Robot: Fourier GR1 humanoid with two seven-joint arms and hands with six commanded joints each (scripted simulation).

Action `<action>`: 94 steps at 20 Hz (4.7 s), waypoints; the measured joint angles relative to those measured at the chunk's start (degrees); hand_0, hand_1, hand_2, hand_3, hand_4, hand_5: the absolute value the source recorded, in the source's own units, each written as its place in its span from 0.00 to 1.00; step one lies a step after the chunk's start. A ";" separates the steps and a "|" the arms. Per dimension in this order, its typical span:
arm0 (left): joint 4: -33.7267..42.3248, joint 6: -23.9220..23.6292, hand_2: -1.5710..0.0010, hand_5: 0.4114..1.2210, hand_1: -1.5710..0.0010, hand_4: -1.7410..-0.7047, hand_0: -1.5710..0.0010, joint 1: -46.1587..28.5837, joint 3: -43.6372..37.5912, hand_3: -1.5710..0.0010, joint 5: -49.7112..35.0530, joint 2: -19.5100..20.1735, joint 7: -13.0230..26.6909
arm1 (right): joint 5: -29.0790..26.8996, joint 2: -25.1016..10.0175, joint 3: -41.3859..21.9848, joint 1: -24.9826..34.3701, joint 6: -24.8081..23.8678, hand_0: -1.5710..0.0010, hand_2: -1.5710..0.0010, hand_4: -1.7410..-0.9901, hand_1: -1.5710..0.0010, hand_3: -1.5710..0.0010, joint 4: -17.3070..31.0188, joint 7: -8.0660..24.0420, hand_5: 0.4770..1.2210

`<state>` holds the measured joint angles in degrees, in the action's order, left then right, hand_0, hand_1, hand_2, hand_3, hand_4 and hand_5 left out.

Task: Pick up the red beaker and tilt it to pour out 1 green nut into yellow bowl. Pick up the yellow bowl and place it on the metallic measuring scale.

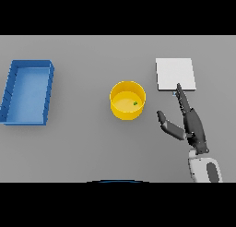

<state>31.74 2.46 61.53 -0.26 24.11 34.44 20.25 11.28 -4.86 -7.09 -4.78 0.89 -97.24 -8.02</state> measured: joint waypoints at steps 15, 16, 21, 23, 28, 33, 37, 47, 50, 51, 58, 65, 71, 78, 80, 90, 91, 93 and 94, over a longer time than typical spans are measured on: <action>33.50 -6.92 0.19 0.45 0.14 0.36 0.07 -32.49 -1.50 0.16 -10.40 -5.24 12.61 | -0.55 -0.08 0.12 -1.31 0.27 1.00 1.00 0.78 1.00 1.00 -0.45 -1.34 0.26; 34.80 -3.85 0.35 0.40 0.32 0.49 0.25 -33.11 -1.19 0.33 -11.63 -4.36 10.72 | -0.51 -0.14 0.13 -1.35 0.37 1.00 1.00 0.79 1.00 1.00 0.07 -1.15 0.26; 38.56 5.39 0.79 0.29 0.78 0.84 0.75 -35.41 -0.50 0.78 -16.83 -2.91 12.14 | -0.26 0.15 -0.16 -1.54 0.16 1.00 1.00 0.78 1.00 1.00 -0.27 -0.86 0.26; 37.49 6.37 0.86 0.27 0.86 0.88 0.84 -34.95 0.59 0.86 -15.28 -2.00 12.94 | 0.15 -0.31 0.00 -1.15 -0.12 1.00 1.00 0.78 1.00 1.00 -0.54 -1.25 0.25; 35.96 4.45 0.96 0.27 0.95 0.93 0.95 -33.75 2.30 0.95 -12.31 -1.88 4.92 | 2.02 -0.26 -0.41 -0.54 -1.20 1.00 1.00 0.80 1.00 1.00 0.11 -0.49 0.22; 37.72 2.71 0.99 0.30 0.98 0.91 0.98 -34.44 1.04 0.98 -14.14 -3.32 6.54 | 6.65 -4.29 -2.55 3.19 1.06 1.00 1.00 0.87 1.00 1.00 0.74 1.67 0.25; 38.87 2.60 0.99 0.33 0.99 0.91 0.99 -35.15 0.76 0.99 -15.08 -4.03 7.25 | 16.05 -11.66 -7.24 10.16 5.45 1.00 1.00 0.81 1.00 1.00 2.65 4.69 0.21; 39.58 2.91 1.00 0.35 1.00 0.90 1.00 -36.26 0.90 1.00 -15.49 -4.61 6.83 | 32.70 -19.64 -21.12 27.77 15.29 1.00 1.00 0.78 1.00 1.00 11.21 -0.80 0.22; 40.55 3.42 1.00 0.35 1.00 0.90 1.00 -36.60 0.66 1.00 -15.81 -3.97 7.47 | 34.64 -19.44 -23.77 31.84 16.98 1.00 1.00 0.78 1.00 1.00 15.78 -2.75 0.22; 40.64 3.27 1.00 0.35 1.00 0.90 1.00 -36.69 0.71 1.00 -15.77 -4.14 7.37 | 35.26 -19.00 -24.78 33.16 17.62 1.00 1.00 0.78 1.00 1.00 17.53 -3.21 0.22; 39.66 3.30 1.00 0.36 1.00 0.90 1.00 -36.72 0.51 1.00 -15.53 -3.99 6.58 | 38.23 -17.06 -30.22 39.85 22.57 1.00 1.00 0.76 1.00 1.00 25.78 -5.41 0.26; 38.31 3.69 1.00 0.37 1.00 0.92 1.00 -35.70 0.67 1.00 -14.80 -3.44 6.84 | 39.49 -15.46 -32.11 43.14 24.81 1.00 1.00 0.73 1.00 0.99 31.53 -4.49 0.31; 38.79 4.35 1.00 0.37 1.00 0.92 1.00 -35.63 0.40 1.00 -15.30 -2.93 6.34 | 39.83 -14.12 -32.65 43.60 24.31 0.57 0.62 0.41 0.59 0.64 33.30 -4.71 0.72; 38.67 3.76 1.00 0.37 1.00 0.92 1.00 -36.34 0.73 1.00 -14.52 -2.94 5.90 | 38.11 -15.06 -32.48 43.88 26.68 0.12 0.18 0.09 0.12 0.30 32.14 -6.47 0.94; 38.94 3.91 1.00 0.37 1.00 0.92 1.00 -35.95 0.81 1.00 -14.69 -3.07 5.94 | 37.73 -15.26 -32.10 44.12 27.98 0.08 0.15 0.06 0.08 0.25 31.72 -5.18 0.96; 39.69 4.81 1.00 0.36 1.00 0.93 1.00 -36.14 0.78 1.00 -15.52 -2.97 5.98 | 34.32 -20.81 -28.35 44.52 33.17 0.01 0.08 0.01 0.01 0.23 22.65 -2.32 1.00; 39.79 4.94 1.00 0.36 1.00 0.93 1.00 -36.21 0.87 1.00 -15.75 -3.23 5.72 | 34.34 -21.06 -27.85 44.55 33.32 0.01 0.09 0.00 0.01 0.23 22.00 -1.11 1.00; 39.19 4.87 1.00 0.36 1.00 0.91 1.00 -35.82 0.35 1.00 -16.19 -3.31 6.03 | 34.79 -21.17 -27.56 44.21 33.50 0.00 0.06 0.00 0.00 0.24 20.17 1.53 1.00; 38.88 4.74 1.00 0.36 1.00 0.91 1.00 -35.25 0.22 1.00 -16.10 -3.22 6.43 | 34.67 -21.11 -27.53 43.93 33.92 0.00 0.05 0.00 0.00 0.25 19.09 2.15 1.00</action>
<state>70.63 7.20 26.28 -0.04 8.02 31.22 26.68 45.96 -25.96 -34.62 39.15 34.81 -78.14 -5.87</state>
